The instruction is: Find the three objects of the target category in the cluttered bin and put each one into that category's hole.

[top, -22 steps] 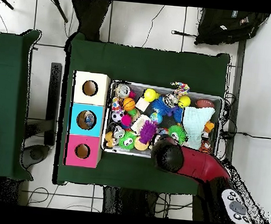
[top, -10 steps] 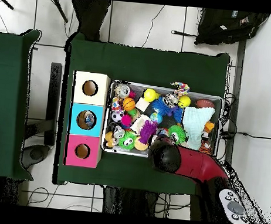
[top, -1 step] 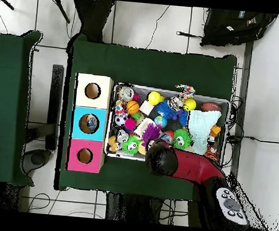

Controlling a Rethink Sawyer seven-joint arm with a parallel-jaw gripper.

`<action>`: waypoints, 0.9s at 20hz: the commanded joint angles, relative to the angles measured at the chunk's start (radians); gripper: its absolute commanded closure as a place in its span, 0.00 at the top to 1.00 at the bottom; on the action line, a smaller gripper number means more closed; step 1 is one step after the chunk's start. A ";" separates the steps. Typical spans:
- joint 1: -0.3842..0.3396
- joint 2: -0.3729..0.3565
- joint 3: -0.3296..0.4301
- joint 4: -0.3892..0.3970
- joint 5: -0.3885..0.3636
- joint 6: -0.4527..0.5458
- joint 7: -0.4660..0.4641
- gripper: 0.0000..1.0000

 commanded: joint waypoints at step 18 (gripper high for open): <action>-0.088 -0.156 0.066 0.057 0.009 0.129 0.007 1.00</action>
